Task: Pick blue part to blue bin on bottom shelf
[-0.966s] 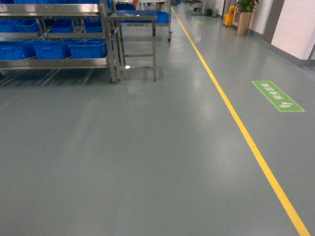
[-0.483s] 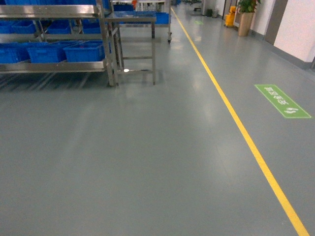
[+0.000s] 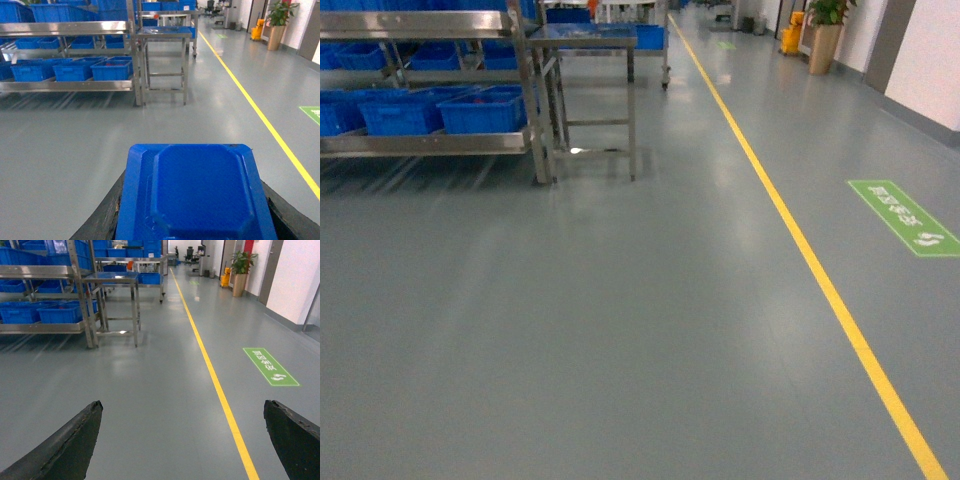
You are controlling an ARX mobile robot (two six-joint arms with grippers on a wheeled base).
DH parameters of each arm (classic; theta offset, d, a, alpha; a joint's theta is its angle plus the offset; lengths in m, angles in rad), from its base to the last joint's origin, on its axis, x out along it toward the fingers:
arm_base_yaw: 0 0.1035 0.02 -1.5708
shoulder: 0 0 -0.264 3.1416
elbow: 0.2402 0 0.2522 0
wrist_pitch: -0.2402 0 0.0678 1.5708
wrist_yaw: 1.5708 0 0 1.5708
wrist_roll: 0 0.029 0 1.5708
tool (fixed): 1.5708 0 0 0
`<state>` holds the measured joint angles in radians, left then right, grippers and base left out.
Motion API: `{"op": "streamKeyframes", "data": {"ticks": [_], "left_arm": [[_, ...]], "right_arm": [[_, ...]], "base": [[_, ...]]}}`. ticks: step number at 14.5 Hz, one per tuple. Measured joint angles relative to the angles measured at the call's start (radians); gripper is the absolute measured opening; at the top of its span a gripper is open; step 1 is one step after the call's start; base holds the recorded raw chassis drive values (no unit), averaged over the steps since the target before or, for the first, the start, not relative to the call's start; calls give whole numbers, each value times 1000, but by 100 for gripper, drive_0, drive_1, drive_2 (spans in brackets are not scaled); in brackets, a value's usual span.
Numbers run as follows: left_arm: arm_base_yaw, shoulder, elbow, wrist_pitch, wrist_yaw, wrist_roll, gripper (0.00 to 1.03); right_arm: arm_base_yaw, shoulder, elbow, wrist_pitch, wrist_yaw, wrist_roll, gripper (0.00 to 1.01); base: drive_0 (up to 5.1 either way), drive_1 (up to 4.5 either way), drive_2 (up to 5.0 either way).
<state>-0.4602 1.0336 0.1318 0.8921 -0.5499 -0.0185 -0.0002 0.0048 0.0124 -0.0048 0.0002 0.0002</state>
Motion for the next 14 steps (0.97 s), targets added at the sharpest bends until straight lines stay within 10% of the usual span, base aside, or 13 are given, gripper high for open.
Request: {"op": "streamKeyframes", "data": {"ticks": [14], "left_arm": [[1,0,0,0,-1,0,44]], "right_arm": [[0,0,0,2,0,0,98]], "base": [[-8,426,-441]]}}
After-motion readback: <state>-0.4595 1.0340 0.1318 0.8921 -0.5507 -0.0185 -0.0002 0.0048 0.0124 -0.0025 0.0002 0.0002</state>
